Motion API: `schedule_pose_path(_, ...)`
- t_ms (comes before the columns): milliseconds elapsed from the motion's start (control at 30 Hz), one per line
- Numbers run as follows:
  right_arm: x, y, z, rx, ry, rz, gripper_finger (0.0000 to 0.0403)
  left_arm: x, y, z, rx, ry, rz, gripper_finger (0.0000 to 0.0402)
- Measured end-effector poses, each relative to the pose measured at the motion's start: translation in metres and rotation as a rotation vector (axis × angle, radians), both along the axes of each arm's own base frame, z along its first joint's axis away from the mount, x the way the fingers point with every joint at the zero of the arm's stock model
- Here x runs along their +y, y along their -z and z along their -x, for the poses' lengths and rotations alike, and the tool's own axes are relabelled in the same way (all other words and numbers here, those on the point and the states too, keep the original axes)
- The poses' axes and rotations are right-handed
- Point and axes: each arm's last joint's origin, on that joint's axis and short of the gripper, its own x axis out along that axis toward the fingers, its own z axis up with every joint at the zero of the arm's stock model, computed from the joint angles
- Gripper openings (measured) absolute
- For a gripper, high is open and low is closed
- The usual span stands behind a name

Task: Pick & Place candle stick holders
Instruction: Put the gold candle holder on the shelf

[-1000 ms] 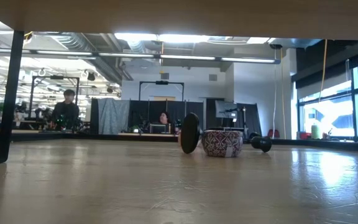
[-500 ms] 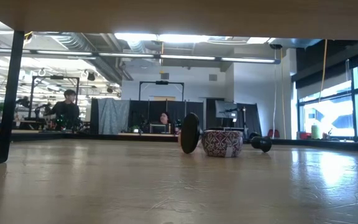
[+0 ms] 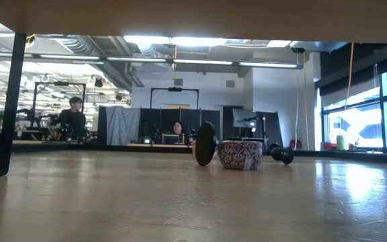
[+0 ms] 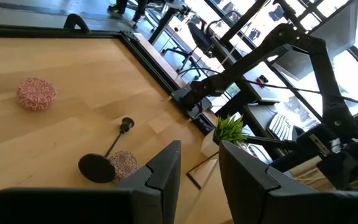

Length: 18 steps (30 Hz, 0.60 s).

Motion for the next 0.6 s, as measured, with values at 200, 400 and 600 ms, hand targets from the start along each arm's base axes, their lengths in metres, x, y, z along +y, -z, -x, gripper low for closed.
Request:
schedule_pose_path(200, -0.0026, 0.0051, 0.001, 0.013, 0.008, -0.009, 0.0017, 0.0, -0.0001, 0.0, -0.002, 0.0, 0.004, 0.0104)
schedule_pose_path(400, -0.0034, 0.0068, 0.0014, 0.018, 0.008, -0.021, 0.0017, -0.0001, -0.0001, -0.0001, -0.002, 0.001, 0.003, 0.0104)
schedule_pose_path(600, -0.0029, 0.0062, 0.0011, 0.014, 0.006, -0.041, 0.0034, -0.0001, 0.0, 0.0, 0.0, 0.001, 0.002, 0.0104)
